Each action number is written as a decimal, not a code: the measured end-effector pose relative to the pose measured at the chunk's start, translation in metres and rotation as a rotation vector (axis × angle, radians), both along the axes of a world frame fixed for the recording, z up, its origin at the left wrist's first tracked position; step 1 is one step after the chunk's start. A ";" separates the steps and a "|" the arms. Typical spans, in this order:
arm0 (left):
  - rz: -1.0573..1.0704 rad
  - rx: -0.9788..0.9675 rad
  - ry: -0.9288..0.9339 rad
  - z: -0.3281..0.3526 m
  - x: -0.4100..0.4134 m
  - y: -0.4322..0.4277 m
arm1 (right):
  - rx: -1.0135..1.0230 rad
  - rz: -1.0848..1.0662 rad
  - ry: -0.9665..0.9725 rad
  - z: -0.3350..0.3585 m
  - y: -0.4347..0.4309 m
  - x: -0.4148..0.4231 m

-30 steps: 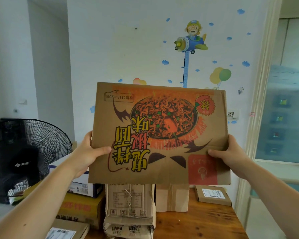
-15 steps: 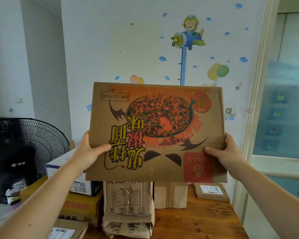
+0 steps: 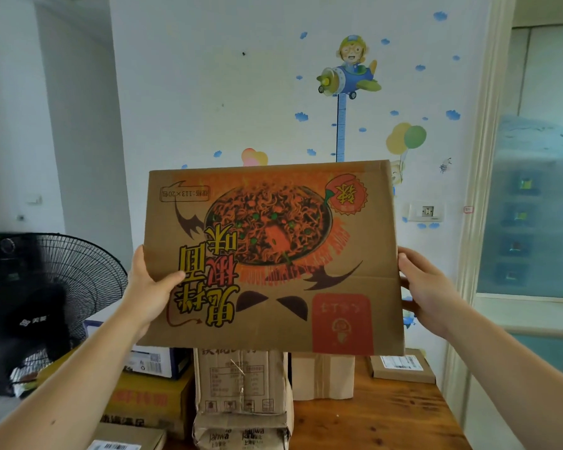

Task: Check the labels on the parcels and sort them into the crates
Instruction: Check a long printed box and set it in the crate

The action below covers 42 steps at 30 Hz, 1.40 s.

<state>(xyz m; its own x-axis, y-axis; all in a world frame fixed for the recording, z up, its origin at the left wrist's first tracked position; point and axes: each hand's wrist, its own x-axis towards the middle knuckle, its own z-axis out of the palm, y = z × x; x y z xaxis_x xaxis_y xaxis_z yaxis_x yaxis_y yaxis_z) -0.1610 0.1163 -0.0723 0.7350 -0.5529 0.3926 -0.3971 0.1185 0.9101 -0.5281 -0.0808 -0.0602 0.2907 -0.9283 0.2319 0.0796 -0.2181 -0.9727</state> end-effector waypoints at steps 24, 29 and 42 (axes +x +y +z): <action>0.202 0.139 0.014 -0.014 0.028 0.001 | 0.017 0.318 0.154 0.002 0.027 0.007; 0.175 0.110 0.022 -0.016 0.026 0.000 | 0.019 0.310 0.095 0.001 0.031 0.010; 0.097 0.136 0.070 -0.013 0.029 0.003 | -0.007 0.314 -0.105 0.003 0.040 0.014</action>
